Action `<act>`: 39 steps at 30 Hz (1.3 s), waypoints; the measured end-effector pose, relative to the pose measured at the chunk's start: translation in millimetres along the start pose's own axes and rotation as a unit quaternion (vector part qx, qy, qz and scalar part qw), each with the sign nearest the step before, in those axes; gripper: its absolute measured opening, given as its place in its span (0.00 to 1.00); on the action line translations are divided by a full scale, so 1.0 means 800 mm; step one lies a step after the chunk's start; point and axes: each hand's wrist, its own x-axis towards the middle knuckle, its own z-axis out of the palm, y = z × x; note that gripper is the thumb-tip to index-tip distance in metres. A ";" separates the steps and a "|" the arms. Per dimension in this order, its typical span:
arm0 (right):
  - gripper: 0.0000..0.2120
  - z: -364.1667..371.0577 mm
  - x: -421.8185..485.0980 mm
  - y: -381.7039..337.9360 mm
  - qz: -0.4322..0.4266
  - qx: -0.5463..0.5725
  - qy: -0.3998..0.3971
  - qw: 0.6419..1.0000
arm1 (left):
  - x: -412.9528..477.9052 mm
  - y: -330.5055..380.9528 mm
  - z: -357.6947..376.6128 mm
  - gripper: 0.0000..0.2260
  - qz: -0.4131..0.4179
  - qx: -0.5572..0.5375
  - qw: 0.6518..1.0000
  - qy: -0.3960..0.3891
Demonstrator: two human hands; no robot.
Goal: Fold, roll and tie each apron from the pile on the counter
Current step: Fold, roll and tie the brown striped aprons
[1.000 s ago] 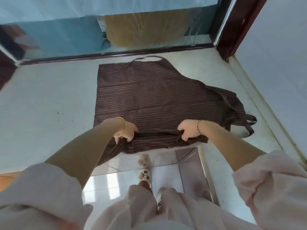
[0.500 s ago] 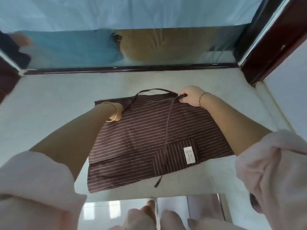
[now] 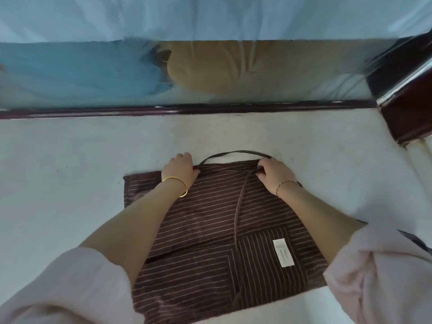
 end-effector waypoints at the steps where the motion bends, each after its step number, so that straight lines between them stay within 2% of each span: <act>1: 0.12 0.002 0.002 0.002 0.005 0.010 -0.008 1.000 | 0.006 0.003 -0.002 0.13 0.018 0.012 1.000 -0.012; 3: 0.12 0.002 0.009 0.003 0.007 0.019 -0.021 1.000 | 0.024 0.010 -0.014 0.10 0.045 0.011 0.998 -0.041; 4: 0.13 0.001 0.012 0.003 0.004 0.022 -0.031 0.999 | 0.034 0.013 -0.023 0.09 0.032 -0.027 0.999 -0.030; 6: 0.16 -0.006 0.020 0.003 0.006 0.039 -0.063 0.997 | 0.062 0.021 -0.049 0.09 -0.025 -0.178 0.981 0.066; 7: 0.17 -0.011 0.023 0.001 0.011 0.050 -0.083 0.995 | 0.070 0.024 -0.061 0.10 -0.033 -0.246 0.961 0.123; 8: 0.18 -0.016 0.028 0.002 0.021 0.060 -0.102 0.993 | 0.078 0.032 -0.069 0.15 -0.009 -0.268 0.950 0.157; 10: 0.17 -0.025 0.038 0.000 0.039 0.071 -0.129 0.988 | 0.077 0.045 -0.071 0.23 0.071 -0.191 0.964 0.172; 11: 0.17 -0.027 0.040 -0.001 0.045 0.064 -0.132 0.988 | 0.068 0.051 -0.065 0.24 0.109 -0.141 0.969 0.173; 12: 0.17 -0.030 0.046 -0.003 0.046 0.046 -0.130 0.989 | 0.060 0.058 -0.052 0.22 0.137 -0.115 0.970 0.165; 14: 0.18 -0.039 0.054 -0.007 0.039 0.004 -0.100 0.994 | 0.042 0.070 -0.021 0.17 0.162 -0.109 0.976 0.094; 16: 0.18 -0.043 0.061 -0.006 0.023 -0.030 -0.050 0.998 | 0.031 0.075 0.006 0.14 0.139 -0.140 0.980 -0.001; 17: 0.17 -0.046 0.063 -0.007 0.017 -0.041 -0.015 0.999 | 0.029 0.074 0.013 0.13 0.124 -0.152 0.980 -0.024; 19: 0.16 -0.055 0.072 -0.002 0.066 0.024 0.053 0.996 | 0.028 0.070 0.018 0.12 0.113 -0.163 0.980 -0.032; 20: 0.16 -0.063 0.081 0.002 0.134 0.137 0.077 0.978 | 0.029 0.068 0.019 0.12 0.119 -0.164 0.979 -0.035; 21: 0.15 -0.072 0.090 0.010 0.206 0.301 0.092 0.927 | 0.028 0.068 0.020 0.12 0.126 -0.161 0.978 -0.040; 22: 0.13 -0.086 0.096 0.018 0.253 0.473 0.099 0.838 | 0.026 0.069 0.020 0.13 0.134 -0.154 0.978 -0.043; 23: 0.10 -0.096 0.103 0.024 0.271 0.595 0.109 0.749 | 0.025 0.068 0.022 0.14 0.140 -0.148 0.978 -0.043; 24: 0.10 -0.104 0.108 0.032 0.258 0.654 0.125 0.700 | 0.022 0.069 0.022 0.15 0.143 -0.146 0.978 -0.037; 25: 0.16 -0.107 0.111 0.037 0.234 0.657 0.136 0.703 | 0.018 0.069 0.023 0.16 0.142 -0.151 0.978 -0.031; 26: 0.24 -0.105 0.107 0.040 0.218 0.597 0.148 0.758 | 0.016 0.068 0.024 0.16 0.141 -0.159 0.977 -0.018; 27: 0.29 -0.098 0.101 0.042 0.197 0.505 0.168 0.823 | 0.013 0.066 0.023 0.16 0.140 -0.163 0.977 0.002; 28: 0.27 -0.089 0.092 0.038 0.169 0.407 0.198 0.876 | 0.009 0.063 0.023 0.15 0.136 -0.157 0.978 0.026; 29: 0.22 -0.079 0.080 0.030 0.118 0.325 0.220 0.912 | 0.005 0.058 0.022 0.15 0.128 -0.141 0.980 0.051; 31: 0.14 -0.055 0.058 0.005 -0.027 0.210 0.196 0.957 | -0.001 0.046 0.021 0.14 0.109 -0.086 0.987 0.084; 33: 0.13 -0.030 0.040 -0.029 -0.174 0.072 0.104 0.977 | -0.010 0.032 0.021 0.15 0.079 -0.029 0.993 0.079; 35: 0.13 -0.011 0.031 -0.058 -0.257 -0.050 0.050 0.964 | -0.017 0.015 0.020 0.18 0.049 0.018 0.997 0.055; 39: 0.17 0.002 0.028 -0.074 -0.235 -0.166 0.046 0.957 | -0.028 -0.023 0.008 0.21 0.007 0.059 0.998 -0.013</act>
